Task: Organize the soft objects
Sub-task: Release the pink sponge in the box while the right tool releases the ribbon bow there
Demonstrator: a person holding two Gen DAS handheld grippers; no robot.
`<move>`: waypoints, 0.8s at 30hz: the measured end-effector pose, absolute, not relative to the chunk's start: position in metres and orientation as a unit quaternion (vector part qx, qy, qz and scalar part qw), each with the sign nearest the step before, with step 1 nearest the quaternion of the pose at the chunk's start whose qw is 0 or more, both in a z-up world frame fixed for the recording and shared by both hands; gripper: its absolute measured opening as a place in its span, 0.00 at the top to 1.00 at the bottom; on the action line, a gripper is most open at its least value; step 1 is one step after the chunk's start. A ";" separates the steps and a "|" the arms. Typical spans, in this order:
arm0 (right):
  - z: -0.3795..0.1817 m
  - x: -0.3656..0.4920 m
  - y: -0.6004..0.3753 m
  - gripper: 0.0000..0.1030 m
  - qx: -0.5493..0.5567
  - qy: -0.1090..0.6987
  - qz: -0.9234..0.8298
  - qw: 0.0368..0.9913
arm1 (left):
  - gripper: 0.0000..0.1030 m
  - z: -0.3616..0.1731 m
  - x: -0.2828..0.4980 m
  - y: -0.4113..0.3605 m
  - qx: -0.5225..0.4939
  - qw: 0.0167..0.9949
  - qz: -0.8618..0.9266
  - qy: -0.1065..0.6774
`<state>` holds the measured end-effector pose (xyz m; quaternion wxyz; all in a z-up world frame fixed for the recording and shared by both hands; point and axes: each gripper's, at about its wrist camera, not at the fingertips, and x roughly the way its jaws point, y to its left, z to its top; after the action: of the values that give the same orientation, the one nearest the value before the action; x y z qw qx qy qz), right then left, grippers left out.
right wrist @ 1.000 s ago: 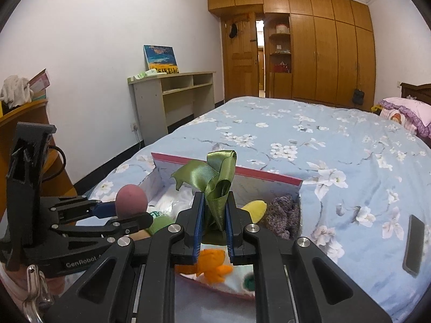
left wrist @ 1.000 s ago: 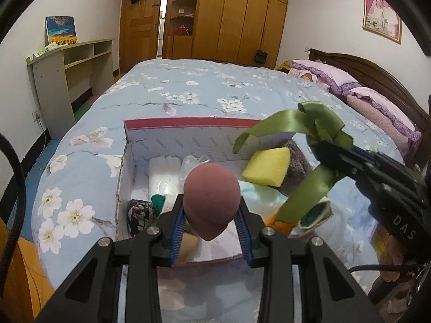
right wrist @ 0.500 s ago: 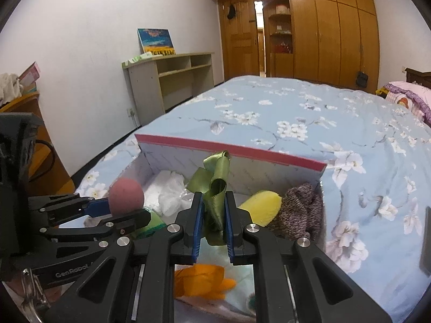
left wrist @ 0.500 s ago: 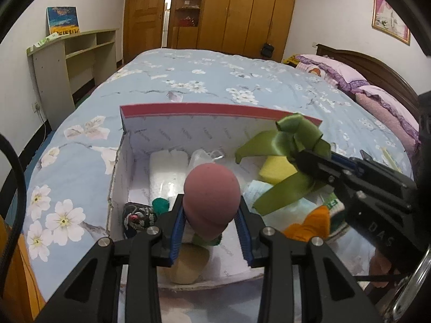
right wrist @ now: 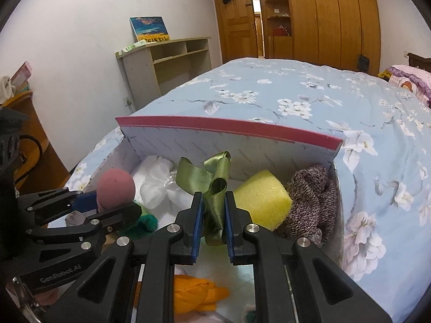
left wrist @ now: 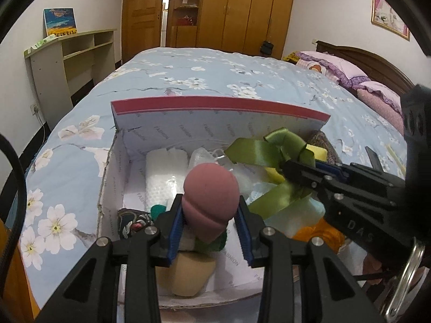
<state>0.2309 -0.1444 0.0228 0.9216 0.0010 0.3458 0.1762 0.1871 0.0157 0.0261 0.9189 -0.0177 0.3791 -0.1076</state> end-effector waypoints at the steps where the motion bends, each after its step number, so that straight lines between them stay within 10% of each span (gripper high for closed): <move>1: 0.022 0.231 -0.145 0.86 0.001 0.347 0.176 0.921 | 0.60 0.026 0.187 0.016 -0.018 0.919 -0.109 0.379; 24: 0.038 0.216 -0.158 0.60 0.022 0.324 0.164 0.931 | 0.49 0.036 0.175 0.013 -0.015 0.921 -0.106 0.375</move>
<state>0.2158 -0.1583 0.0384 0.9315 0.0225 0.3238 0.1644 0.1753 0.0130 0.0359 0.9208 -0.0154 0.3752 -0.1057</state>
